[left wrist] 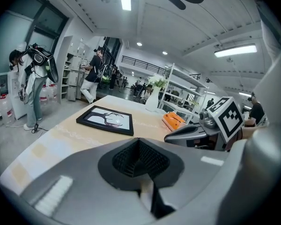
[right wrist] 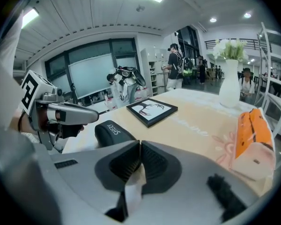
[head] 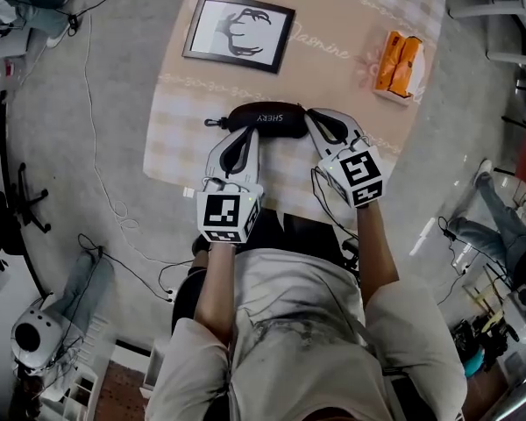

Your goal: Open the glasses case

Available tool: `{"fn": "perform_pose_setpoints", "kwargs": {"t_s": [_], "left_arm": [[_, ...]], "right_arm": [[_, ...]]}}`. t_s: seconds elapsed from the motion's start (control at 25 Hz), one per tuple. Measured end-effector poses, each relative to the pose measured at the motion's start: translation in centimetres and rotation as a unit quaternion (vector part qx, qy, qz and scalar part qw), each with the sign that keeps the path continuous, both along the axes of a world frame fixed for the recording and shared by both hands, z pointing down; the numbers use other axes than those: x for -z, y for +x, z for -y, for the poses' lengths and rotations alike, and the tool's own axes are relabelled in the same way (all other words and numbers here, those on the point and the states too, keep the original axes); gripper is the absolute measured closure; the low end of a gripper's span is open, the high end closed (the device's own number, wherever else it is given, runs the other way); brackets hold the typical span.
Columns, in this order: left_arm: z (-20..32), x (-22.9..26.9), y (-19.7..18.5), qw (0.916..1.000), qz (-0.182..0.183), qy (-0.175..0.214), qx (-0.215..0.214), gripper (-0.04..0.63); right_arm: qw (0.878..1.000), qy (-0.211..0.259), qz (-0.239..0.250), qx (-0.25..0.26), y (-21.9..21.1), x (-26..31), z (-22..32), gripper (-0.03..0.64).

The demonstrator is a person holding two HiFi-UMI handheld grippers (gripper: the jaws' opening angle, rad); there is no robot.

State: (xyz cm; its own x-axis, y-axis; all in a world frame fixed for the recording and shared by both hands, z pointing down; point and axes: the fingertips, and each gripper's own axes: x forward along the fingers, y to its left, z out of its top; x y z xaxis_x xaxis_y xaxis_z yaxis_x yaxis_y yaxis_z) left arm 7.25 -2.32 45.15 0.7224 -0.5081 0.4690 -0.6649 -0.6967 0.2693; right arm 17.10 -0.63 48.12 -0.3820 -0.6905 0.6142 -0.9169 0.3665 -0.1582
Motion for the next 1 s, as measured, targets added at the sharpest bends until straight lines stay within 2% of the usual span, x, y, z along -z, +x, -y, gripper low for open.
{"fn": "perform_pose_setpoints", "kwargs": {"t_s": [0.16, 0.64, 1.0], "left_arm": [[0.0, -0.6, -0.1, 1.0000, 0.002, -0.007, 0.003, 0.591], [-0.4, -1.6, -2.0, 0.9994, 0.011, -0.024, 0.020, 0.591], [-0.4, -1.5, -3.7, 0.9987, 0.018, -0.025, 0.039, 0.591]], "right_arm": [[1.000, 0.004, 0.009, -0.002, -0.2, 0.2, -0.4, 0.600], [0.998, -0.001, 0.043, 0.038, -4.3, 0.7, -3.1, 0.600], [0.996, -0.004, 0.040, 0.083, -7.1, 0.8, -4.5, 0.600]]}}
